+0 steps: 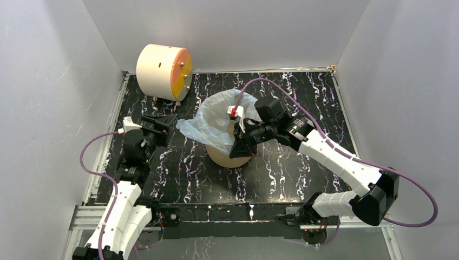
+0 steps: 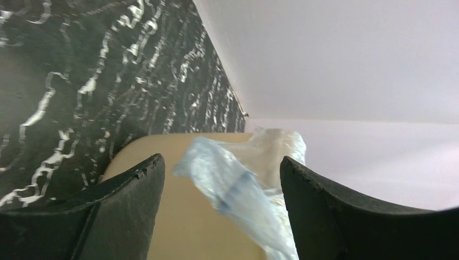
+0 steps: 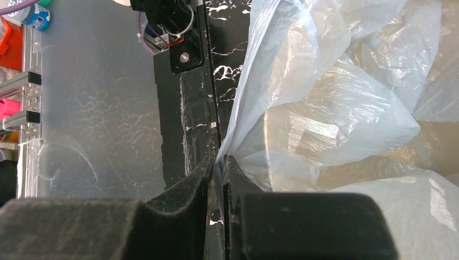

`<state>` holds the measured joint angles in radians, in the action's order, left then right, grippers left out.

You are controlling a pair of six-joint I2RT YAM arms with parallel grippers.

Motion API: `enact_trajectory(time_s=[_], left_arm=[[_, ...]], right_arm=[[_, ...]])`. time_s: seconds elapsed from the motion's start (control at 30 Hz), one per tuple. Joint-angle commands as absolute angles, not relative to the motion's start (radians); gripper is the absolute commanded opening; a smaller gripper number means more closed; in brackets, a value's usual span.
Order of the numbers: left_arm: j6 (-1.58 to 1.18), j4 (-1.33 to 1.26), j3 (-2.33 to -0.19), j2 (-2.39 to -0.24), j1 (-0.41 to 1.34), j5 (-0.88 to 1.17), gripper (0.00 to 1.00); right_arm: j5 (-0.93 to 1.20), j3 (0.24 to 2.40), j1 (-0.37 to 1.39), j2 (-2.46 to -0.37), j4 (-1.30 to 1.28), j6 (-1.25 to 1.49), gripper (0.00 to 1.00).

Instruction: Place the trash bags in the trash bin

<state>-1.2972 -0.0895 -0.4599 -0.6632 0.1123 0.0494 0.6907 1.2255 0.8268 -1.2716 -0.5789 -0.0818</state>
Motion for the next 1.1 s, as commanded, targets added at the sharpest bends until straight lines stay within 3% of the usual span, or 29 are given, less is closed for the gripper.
enact_trajectory(time_s=[0.0,0.2,0.43,0.57,0.77,0.93,1.07], left_arm=[[-1.298,-0.112,-0.540,-0.694,0.107,0.210,0.75],[-1.428,-0.154,-0.493,-0.685,0.107,0.321,0.74],[-1.523,-0.144,-0.488,-0.702,0.107,0.405,0.59],[-1.531,-0.140,-0.500,-0.693,0.107,0.412,0.40],[-1.496,-0.139,-0.457,-0.683,0.107,0.404,0.00],[-1.443,-0.186,-0.364,-0.687,0.107,0.365,0.00],[-1.492,-0.428,-0.244,-0.739,0.107,0.387,0.00]], right_arm=[[0.683,1.218,0.832,-1.269,-0.571,-0.079,0.20],[0.673,1.221,0.832,-1.272,-0.569,-0.076,0.20],[0.652,1.213,0.832,-1.273,-0.561,-0.066,0.20],[0.647,1.218,0.833,-1.275,-0.559,-0.066,0.20],[0.636,1.226,0.832,-1.265,-0.554,-0.061,0.20],[0.629,1.217,0.832,-1.225,-0.519,-0.044,0.23],[0.613,1.194,0.833,-1.163,-0.431,0.004,0.37]])
